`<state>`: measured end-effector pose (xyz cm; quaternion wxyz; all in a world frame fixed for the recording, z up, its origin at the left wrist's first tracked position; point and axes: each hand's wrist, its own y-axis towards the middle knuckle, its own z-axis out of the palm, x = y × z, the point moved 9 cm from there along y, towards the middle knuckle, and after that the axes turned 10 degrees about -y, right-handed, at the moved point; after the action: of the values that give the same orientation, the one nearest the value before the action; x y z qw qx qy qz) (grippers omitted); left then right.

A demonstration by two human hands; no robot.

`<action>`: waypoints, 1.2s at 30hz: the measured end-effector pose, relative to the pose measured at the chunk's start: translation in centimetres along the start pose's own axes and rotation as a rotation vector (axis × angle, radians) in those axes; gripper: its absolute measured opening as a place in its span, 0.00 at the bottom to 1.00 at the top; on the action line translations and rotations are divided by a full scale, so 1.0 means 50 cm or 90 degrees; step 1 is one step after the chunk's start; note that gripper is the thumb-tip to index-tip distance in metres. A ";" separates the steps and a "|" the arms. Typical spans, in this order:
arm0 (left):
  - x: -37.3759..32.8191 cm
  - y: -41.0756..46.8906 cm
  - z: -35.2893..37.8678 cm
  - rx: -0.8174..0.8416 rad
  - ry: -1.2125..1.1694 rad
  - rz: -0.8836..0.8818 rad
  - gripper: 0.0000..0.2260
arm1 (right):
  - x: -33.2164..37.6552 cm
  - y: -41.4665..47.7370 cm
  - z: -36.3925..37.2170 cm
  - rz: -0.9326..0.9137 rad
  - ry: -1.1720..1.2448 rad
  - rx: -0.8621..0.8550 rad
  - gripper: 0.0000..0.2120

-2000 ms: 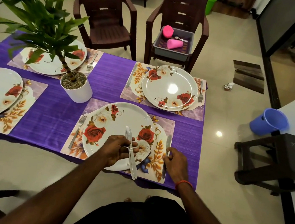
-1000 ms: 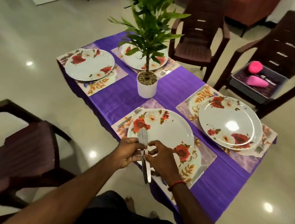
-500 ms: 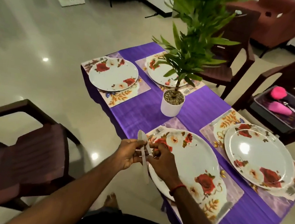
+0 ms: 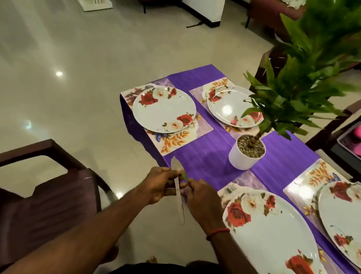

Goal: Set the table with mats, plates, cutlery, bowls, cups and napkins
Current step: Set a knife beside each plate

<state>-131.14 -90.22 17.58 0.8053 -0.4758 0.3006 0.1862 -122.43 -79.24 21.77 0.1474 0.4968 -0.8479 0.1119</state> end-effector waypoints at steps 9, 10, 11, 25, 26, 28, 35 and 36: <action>-0.064 0.076 -0.018 0.041 -0.035 -0.040 0.11 | -0.037 0.104 0.019 0.200 0.233 0.017 0.11; -0.075 0.091 -0.021 0.039 -0.030 -0.046 0.11 | -0.038 0.118 0.022 0.220 0.267 0.020 0.12; -0.086 0.107 -0.025 0.036 -0.024 -0.051 0.12 | -0.039 0.131 0.029 0.246 0.305 0.025 0.11; -0.268 0.314 -0.010 0.040 0.066 -0.082 0.12 | -0.066 0.341 0.127 0.443 0.587 0.035 0.05; -0.275 0.322 -0.006 0.044 0.068 -0.084 0.12 | -0.067 0.349 0.127 0.444 0.591 0.026 0.05; -0.290 0.338 0.002 0.052 0.072 -0.092 0.13 | -0.072 0.365 0.124 0.449 0.598 0.001 0.04; -0.332 0.409 0.036 0.084 0.100 -0.136 0.14 | -0.095 0.407 0.145 0.499 0.568 -0.039 0.05; -0.336 0.419 0.042 0.093 0.108 -0.149 0.14 | -0.098 0.414 0.149 0.507 0.549 -0.045 0.06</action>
<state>-155.37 -78.58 15.76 0.8257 -0.4618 0.3228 0.0280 -139.30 -67.81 12.16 0.4420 0.0442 -0.8359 0.3222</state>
